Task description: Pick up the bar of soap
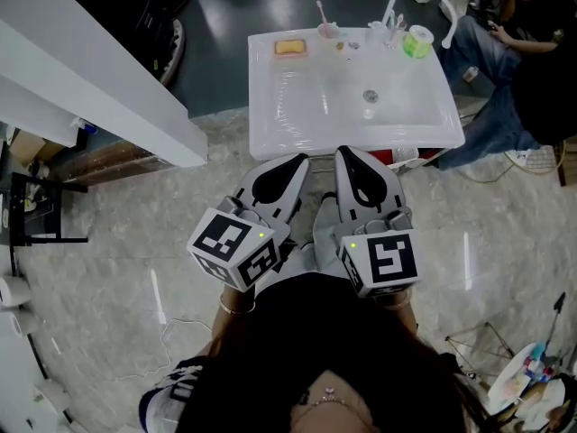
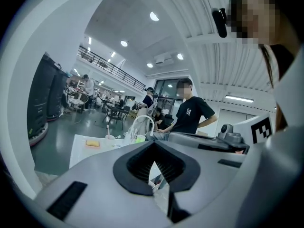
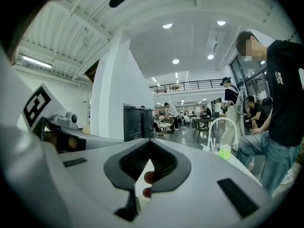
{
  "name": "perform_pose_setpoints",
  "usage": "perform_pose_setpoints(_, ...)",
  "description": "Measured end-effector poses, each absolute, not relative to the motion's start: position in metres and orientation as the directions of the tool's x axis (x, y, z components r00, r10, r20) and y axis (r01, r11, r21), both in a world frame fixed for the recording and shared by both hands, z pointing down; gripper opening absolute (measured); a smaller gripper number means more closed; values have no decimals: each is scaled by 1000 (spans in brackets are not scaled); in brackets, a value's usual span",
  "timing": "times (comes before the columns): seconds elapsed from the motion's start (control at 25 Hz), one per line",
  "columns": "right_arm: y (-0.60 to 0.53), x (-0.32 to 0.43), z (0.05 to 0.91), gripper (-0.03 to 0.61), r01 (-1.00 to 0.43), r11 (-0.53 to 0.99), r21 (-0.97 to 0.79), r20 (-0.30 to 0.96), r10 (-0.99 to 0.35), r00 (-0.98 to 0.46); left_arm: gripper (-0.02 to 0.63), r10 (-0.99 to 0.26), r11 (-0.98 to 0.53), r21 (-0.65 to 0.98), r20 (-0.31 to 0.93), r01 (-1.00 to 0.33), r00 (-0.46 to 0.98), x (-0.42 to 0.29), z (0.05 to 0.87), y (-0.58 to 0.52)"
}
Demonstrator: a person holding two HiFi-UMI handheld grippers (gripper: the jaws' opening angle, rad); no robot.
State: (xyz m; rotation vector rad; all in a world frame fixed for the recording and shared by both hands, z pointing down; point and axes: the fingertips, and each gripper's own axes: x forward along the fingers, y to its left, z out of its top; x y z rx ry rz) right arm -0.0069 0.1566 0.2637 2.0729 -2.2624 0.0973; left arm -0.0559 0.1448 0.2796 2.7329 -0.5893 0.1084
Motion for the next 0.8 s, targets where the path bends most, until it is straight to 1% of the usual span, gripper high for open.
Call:
perform_pose_setpoints(0.32, 110, 34, 269, 8, -995, 101, -14, 94, -990, -102, 0, -389, -855, 301, 164, -422, 906, -13, 284, 95)
perform_pose_setpoints(0.6, 60, 64, 262, 8, -984, 176, -30, 74, -981, -178, 0, -409, -849, 292, 166, -441, 897, 27, 279, 45)
perform_pose_setpoints(0.8, 32, 93, 258, 8, -980, 194, -37, 69, -978, -196, 0, -426, -842, 286, 167, -457, 889, 54, 274, 17)
